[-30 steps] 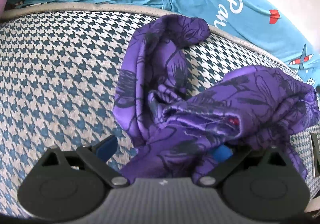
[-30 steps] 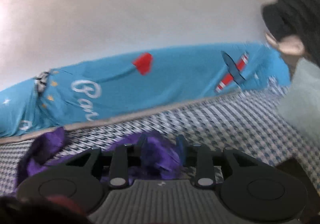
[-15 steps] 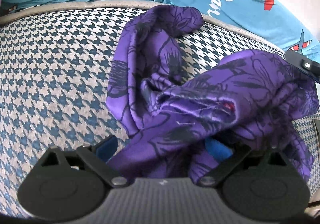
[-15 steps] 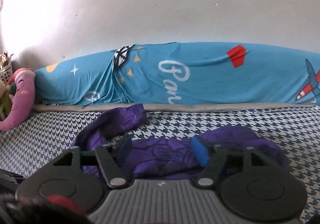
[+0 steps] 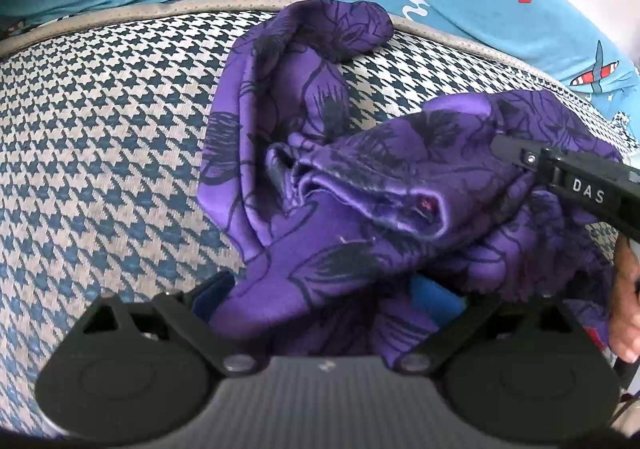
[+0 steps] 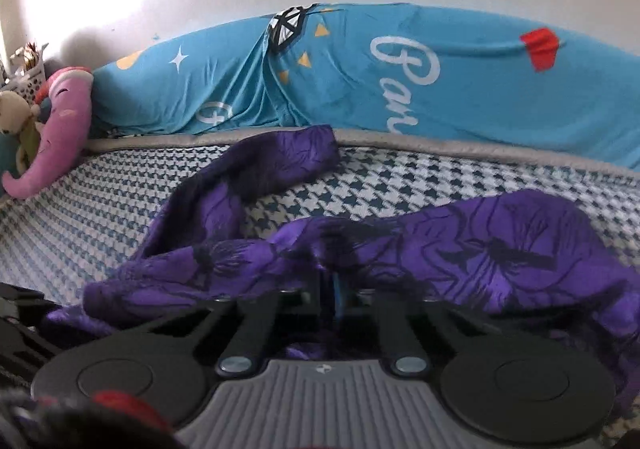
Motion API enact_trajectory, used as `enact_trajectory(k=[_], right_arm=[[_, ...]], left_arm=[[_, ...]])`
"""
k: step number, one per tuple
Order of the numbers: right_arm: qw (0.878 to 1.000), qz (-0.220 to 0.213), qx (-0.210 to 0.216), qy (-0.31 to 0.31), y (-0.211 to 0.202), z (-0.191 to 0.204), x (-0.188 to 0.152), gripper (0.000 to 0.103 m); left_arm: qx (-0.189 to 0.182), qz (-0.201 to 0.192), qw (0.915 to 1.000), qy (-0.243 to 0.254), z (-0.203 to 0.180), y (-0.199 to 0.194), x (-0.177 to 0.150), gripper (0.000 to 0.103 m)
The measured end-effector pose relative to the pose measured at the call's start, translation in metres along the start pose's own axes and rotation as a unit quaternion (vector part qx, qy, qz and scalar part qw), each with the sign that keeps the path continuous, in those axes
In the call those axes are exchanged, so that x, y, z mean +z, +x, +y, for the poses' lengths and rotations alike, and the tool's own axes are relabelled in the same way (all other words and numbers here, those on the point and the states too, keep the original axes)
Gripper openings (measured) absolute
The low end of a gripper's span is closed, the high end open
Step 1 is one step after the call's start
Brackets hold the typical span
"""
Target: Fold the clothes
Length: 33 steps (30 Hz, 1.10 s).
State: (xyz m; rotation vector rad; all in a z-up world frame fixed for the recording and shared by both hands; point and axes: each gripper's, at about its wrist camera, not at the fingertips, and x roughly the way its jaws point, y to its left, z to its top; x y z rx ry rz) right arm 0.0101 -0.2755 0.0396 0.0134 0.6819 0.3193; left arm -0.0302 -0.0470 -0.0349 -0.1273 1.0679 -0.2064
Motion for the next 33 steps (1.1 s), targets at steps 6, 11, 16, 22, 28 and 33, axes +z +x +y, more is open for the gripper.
enact_trajectory(k=[6,11,16,22,28,33], right_arm=[[0.994,-0.077,-0.057,0.05,-0.035,-0.016,0.013,0.003],[0.97,-0.132,-0.17,0.114,-0.066,-0.048,0.016,0.003],[0.913,-0.16,-0.331,0.176,-0.096,-0.087,0.013,0.003],[0.868,-0.149,-0.418,0.223,-0.113,-0.121,0.003,0.009],[0.891,-0.158,-0.37,0.21,-0.111,-0.117,0.004,0.01],[0.925,-0.139,-0.307,0.175,-0.093,-0.101,0.005,0.011]], left_arm=[[-0.01,-0.027,0.9996,0.001,-0.001,-0.012,0.004,0.098],[-0.023,-0.055,0.9982,-0.004,0.002,-0.024,0.011,0.1],[-0.02,-0.061,0.9976,-0.026,0.012,-0.028,0.016,0.101],[-0.005,-0.042,0.9984,-0.039,0.014,-0.02,0.019,0.101],[-0.003,-0.03,0.999,-0.034,0.01,-0.017,0.02,0.101],[-0.01,-0.045,0.9979,-0.046,0.017,-0.027,0.031,0.101]])
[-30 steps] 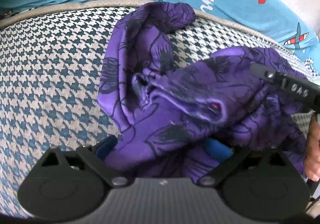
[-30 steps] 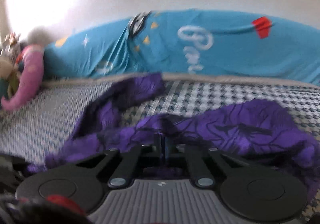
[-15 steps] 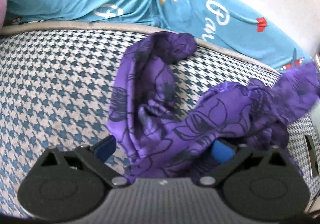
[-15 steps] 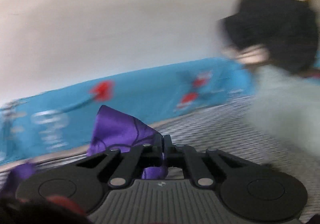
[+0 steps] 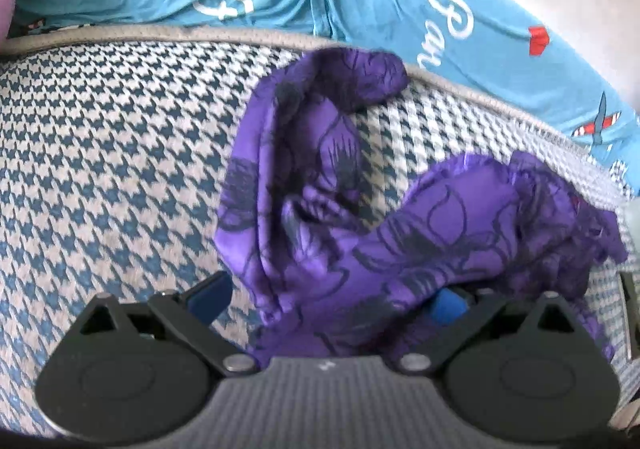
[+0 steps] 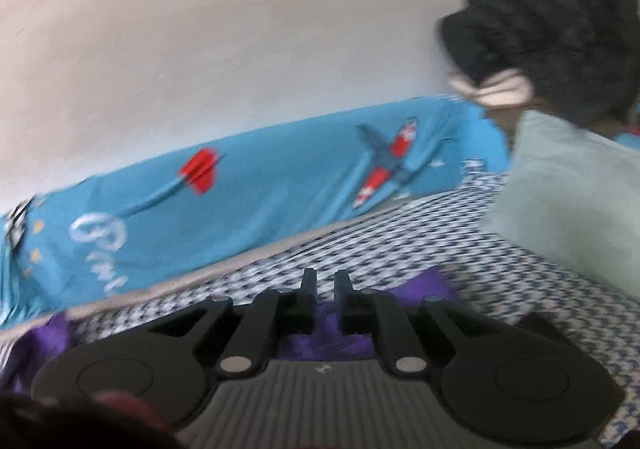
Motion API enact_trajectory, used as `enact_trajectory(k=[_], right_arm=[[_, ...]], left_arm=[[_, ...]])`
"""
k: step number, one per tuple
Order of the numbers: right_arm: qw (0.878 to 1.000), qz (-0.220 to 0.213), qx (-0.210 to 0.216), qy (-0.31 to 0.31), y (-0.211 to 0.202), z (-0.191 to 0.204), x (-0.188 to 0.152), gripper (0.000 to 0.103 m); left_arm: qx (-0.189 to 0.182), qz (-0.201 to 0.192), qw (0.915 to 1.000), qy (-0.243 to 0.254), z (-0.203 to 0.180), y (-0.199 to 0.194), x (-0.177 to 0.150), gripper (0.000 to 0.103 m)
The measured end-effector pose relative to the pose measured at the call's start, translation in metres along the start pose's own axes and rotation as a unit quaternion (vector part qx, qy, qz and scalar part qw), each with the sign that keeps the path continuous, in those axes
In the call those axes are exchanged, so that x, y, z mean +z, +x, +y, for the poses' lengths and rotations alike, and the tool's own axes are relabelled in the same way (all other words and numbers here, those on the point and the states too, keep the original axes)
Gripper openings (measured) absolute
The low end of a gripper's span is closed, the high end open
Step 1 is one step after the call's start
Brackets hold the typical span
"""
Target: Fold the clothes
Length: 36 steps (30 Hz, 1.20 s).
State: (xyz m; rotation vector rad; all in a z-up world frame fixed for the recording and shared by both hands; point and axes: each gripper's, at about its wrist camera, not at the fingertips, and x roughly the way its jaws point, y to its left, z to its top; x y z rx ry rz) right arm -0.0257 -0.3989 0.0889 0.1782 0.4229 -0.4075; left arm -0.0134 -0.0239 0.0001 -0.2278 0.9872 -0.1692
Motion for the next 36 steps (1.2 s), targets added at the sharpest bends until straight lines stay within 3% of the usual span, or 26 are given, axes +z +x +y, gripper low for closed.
enact_trajectory(k=[8,13,17,21,26,32,36], right_arm=[[0.996,0.016,0.066,-0.062,-0.002,0.037,-0.015,0.011],[0.993,0.029,0.092,-0.071,-0.001,0.046,-0.018,0.011],[0.987,0.047,0.133,-0.072,-0.002,0.055,-0.022,0.012],[0.975,0.075,0.198,-0.073,-0.003,0.069,-0.029,0.012],[0.953,0.111,0.265,-0.096,-0.006,0.093,-0.043,0.015],[0.928,0.155,0.306,-0.147,-0.008,0.115,-0.064,0.017],[0.921,0.164,0.308,-0.175,-0.009,0.117,-0.074,0.018]], left_arm=[[0.011,-0.005,0.9994,-0.033,0.019,0.002,0.021,0.101],[-0.038,-0.02,0.998,-0.046,0.024,-0.01,0.031,0.101],[-0.051,-0.032,0.9968,-0.053,0.028,-0.015,0.041,0.102],[-0.08,-0.032,0.9939,-0.069,0.034,-0.019,0.047,0.103],[-0.043,-0.025,0.9963,-0.07,0.035,-0.008,0.054,0.103],[-0.033,-0.007,0.9951,-0.093,0.045,0.02,0.066,0.103],[-0.029,0.008,0.995,-0.095,0.047,0.04,0.071,0.103]])
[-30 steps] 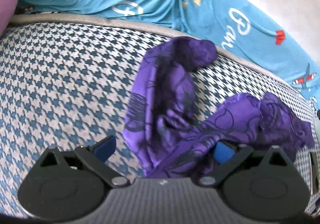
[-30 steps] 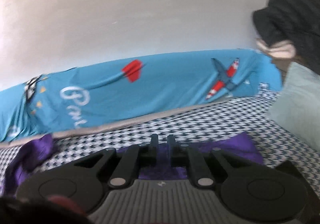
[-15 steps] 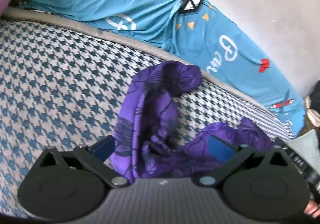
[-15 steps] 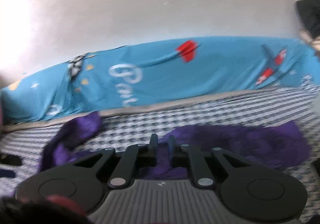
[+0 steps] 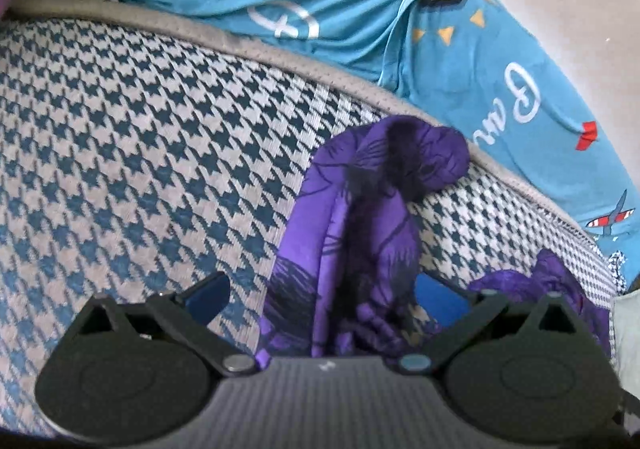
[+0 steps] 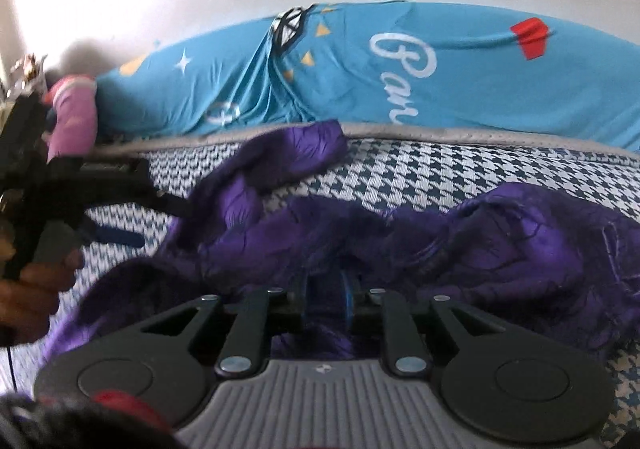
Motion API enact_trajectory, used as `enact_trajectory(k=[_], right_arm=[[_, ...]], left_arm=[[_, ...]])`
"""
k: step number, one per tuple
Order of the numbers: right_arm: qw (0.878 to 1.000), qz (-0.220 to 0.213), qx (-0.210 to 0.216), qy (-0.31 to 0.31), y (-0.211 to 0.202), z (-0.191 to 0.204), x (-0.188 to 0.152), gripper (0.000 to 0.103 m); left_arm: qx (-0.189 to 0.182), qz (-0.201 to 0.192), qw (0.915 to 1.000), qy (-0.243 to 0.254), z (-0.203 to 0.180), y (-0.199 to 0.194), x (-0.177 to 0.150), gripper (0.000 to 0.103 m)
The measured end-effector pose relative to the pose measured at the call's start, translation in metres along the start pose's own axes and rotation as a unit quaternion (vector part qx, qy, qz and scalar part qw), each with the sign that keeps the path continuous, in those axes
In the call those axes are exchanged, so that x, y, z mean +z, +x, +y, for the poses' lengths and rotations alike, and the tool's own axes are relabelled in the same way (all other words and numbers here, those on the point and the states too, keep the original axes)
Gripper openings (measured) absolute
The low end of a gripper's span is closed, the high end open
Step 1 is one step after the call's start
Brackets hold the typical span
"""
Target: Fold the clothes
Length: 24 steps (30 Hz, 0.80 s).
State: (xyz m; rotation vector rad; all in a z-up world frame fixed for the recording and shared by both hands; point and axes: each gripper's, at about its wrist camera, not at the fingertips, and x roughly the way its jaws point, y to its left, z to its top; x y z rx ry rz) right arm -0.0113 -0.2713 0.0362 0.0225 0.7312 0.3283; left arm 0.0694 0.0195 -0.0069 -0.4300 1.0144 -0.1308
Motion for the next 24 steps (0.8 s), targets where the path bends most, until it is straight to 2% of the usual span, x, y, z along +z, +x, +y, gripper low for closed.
enact_trajectory(k=[5,11,12,14,15,16,17,19,21,24], right_arm=[[1.0,0.007,0.01,0.015,0.001,-0.008,-0.002,0.019],[1.0,0.009,0.011,0.016,0.001,-0.01,-0.002,0.02],[1.0,0.01,0.011,0.016,0.002,-0.01,-0.002,0.02],[1.0,0.009,0.01,0.016,0.002,-0.01,-0.002,0.02],[1.0,0.009,0.01,0.017,0.002,-0.01,-0.002,0.021],[1.0,0.008,0.009,0.017,0.002,-0.01,-0.002,0.021],[1.0,0.008,0.008,0.017,0.002,-0.01,-0.002,0.021],[1.0,0.007,0.007,0.017,0.001,-0.01,-0.002,0.021],[1.0,0.005,0.005,0.017,0.001,-0.01,-0.002,0.021],[1.0,-0.002,0.001,0.02,-0.001,-0.011,0.001,0.021]], left_arm=[[0.015,0.008,0.9997,0.021,-0.006,0.016,0.004,0.103],[0.054,-0.001,0.9967,0.061,-0.024,0.023,0.004,0.1],[0.065,-0.004,0.9954,0.071,-0.028,0.022,0.003,0.095],[0.083,-0.012,0.9916,0.098,-0.037,0.021,0.001,0.077],[0.091,-0.018,0.9896,0.11,-0.04,0.019,-0.001,0.056],[0.094,-0.021,0.9884,0.117,-0.042,0.018,-0.001,0.041],[0.095,-0.024,0.9878,0.121,-0.043,0.017,-0.002,0.035],[0.093,-0.029,0.9878,0.121,-0.044,0.014,-0.002,0.013],[0.094,-0.037,0.9871,0.124,-0.047,0.011,-0.003,0.009],[0.105,-0.063,0.9843,0.127,-0.053,0.001,-0.004,0.008]])
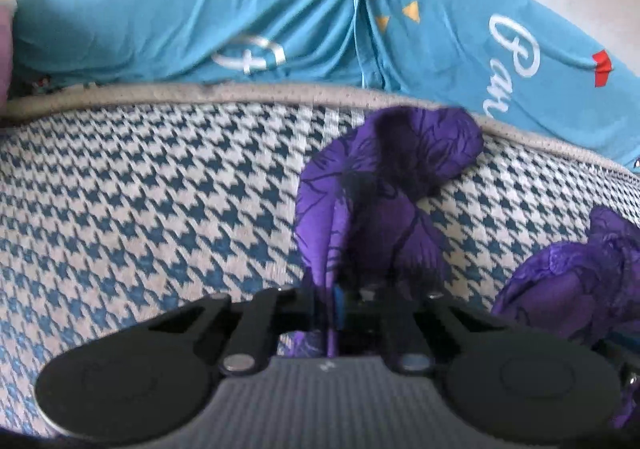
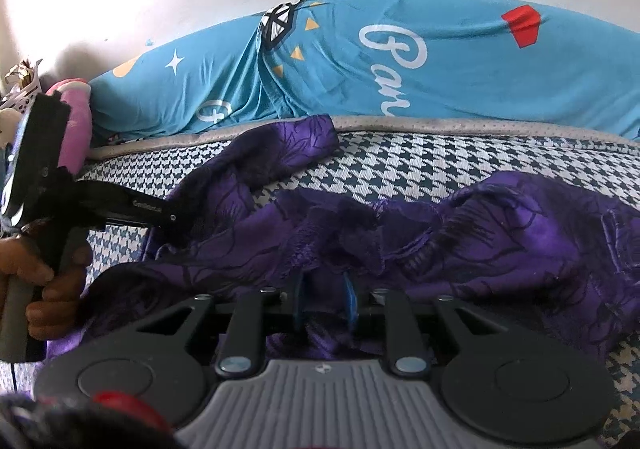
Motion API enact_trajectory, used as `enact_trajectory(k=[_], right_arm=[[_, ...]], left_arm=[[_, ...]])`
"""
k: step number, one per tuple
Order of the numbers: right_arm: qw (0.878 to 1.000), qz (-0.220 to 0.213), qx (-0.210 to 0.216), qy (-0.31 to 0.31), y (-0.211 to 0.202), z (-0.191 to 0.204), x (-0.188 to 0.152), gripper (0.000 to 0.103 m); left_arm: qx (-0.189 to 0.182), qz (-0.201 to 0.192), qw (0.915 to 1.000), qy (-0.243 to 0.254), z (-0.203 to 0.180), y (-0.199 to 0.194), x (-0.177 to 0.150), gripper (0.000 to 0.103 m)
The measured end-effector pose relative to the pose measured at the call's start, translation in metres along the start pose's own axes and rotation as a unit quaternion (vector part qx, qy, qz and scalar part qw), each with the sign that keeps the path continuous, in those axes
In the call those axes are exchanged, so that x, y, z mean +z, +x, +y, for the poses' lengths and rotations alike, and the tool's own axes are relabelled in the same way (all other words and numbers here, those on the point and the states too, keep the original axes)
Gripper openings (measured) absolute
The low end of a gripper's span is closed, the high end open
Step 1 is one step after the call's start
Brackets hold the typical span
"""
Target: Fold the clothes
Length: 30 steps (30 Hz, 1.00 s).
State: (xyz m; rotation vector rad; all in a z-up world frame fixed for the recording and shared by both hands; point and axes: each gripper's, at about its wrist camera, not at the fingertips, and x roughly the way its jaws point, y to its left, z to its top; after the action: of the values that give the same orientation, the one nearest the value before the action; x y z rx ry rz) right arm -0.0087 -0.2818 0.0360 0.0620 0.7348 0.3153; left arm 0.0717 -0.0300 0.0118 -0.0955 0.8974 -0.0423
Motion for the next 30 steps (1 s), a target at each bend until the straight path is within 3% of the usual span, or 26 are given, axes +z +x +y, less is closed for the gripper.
enact_trajectory(k=[4,9,19,24,27,30], right_arm=[[1.0,-0.015,-0.003,0.009,-0.004,-0.002,0.004,0.021],[0.999,-0.03,-0.01,0.015,-0.007,-0.003,0.008,0.021],[0.999,-0.038,0.019,0.003,-0.005,0.013,0.011,0.022],[0.999,-0.017,0.04,-0.018,0.002,0.028,0.008,0.022],[0.998,0.016,0.048,-0.025,0.012,0.036,0.006,0.024],[0.996,0.059,0.052,-0.03,0.025,0.04,0.001,0.025]], left_arm=[[0.043,-0.047,0.9978,-0.019,0.007,-0.022,0.009,0.006],[0.095,-0.106,0.9881,-0.058,0.032,-0.052,0.025,0.006],[0.188,-0.178,0.9554,-0.142,0.103,-0.107,0.044,0.006],[0.208,-0.173,0.95,-0.156,0.135,-0.115,0.044,0.006],[0.202,-0.147,0.9556,-0.157,0.15,-0.111,0.042,0.007],[0.192,-0.1,0.9607,-0.174,0.167,-0.101,0.039,0.016]])
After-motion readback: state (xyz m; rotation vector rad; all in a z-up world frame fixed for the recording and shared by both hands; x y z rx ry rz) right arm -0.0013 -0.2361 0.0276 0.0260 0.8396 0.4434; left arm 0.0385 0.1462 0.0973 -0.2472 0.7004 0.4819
